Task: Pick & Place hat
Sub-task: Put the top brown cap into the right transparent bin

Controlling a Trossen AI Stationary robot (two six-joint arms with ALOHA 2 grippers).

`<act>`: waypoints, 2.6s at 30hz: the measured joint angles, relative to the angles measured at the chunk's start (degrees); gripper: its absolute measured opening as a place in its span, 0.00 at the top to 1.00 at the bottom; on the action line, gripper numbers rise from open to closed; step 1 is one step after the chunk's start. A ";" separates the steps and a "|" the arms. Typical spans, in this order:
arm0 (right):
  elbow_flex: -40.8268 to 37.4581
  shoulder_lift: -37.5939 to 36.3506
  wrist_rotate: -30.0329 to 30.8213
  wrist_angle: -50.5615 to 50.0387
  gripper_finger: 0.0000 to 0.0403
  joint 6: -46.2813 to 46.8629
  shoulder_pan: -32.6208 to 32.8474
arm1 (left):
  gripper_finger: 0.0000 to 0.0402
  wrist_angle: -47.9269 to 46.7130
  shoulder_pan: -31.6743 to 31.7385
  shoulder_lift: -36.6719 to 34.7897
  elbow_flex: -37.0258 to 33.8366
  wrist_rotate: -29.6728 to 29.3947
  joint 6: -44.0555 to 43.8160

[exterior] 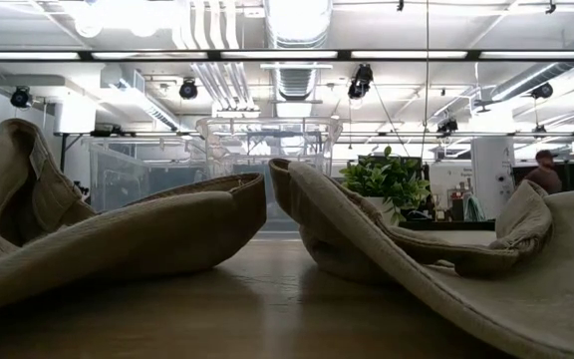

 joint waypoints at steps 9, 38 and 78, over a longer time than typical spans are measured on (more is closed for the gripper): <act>-0.06 0.00 0.01 5.61 0.69 0.17 -0.84 | 0.99 -0.12 1.16 1.20 -0.04 2.27 -2.38; -0.04 -0.25 0.60 2.52 0.96 0.45 -4.81 | 0.96 -3.67 1.16 1.65 -0.63 2.34 -5.03; -0.26 1.60 -13.65 -32.57 0.97 42.39 -19.55 | 0.64 -21.62 1.01 -10.36 -0.70 4.15 -9.90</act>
